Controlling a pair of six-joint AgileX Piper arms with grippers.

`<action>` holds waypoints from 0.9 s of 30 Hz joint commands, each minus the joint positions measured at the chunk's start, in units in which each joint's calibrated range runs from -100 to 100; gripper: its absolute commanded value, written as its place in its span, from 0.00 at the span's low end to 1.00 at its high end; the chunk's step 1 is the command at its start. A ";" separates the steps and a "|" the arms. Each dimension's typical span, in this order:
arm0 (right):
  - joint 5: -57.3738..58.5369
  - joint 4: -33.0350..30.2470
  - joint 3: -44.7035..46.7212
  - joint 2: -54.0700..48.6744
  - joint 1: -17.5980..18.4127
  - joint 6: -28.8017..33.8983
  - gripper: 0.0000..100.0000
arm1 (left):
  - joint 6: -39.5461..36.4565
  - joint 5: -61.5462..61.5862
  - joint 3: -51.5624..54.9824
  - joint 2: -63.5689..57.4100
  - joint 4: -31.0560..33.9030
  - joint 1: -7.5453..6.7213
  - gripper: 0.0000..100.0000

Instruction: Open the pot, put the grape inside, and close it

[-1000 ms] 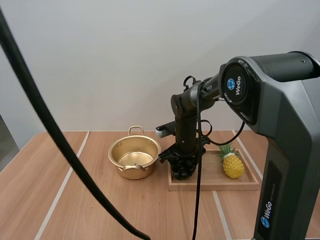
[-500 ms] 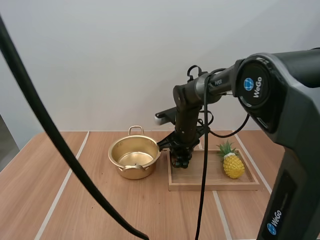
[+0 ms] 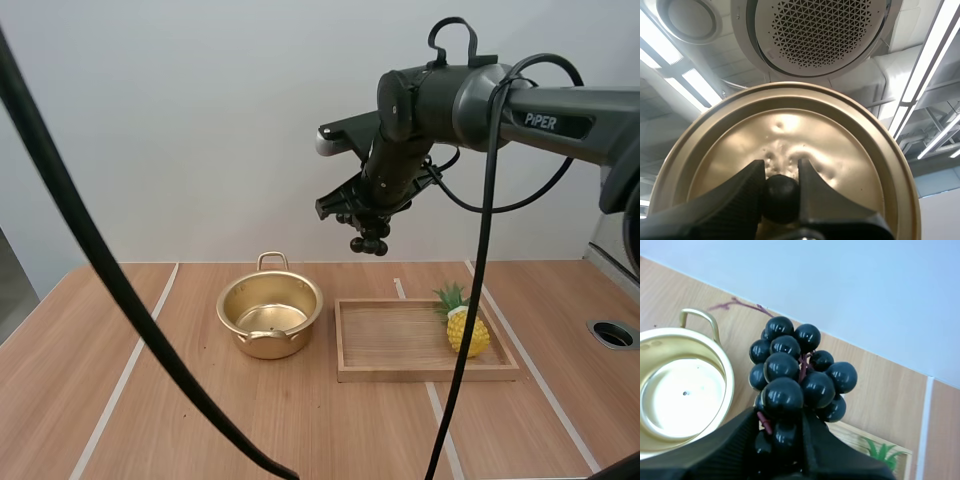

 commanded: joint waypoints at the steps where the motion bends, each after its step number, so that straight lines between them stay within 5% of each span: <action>1: 5.82 -0.02 -4.53 -4.55 -0.11 -0.34 0.00 | -0.12 2.41 -0.12 0.39 1.88 0.04 0.00; 7: 7.04 0.67 -8.36 -6.25 -0.11 -1.59 0.00 | -0.12 2.62 -0.12 0.12 4.67 0.04 0.00; 20: 8.53 17.92 -18.75 -6.25 -0.11 -14.58 0.00 | -0.12 4.59 -0.12 -1.43 4.91 0.04 0.00; 27: 19.98 24.22 -19.02 -2.64 1.80 -20.10 0.00 | -0.12 5.98 -0.12 -1.43 4.91 0.04 0.00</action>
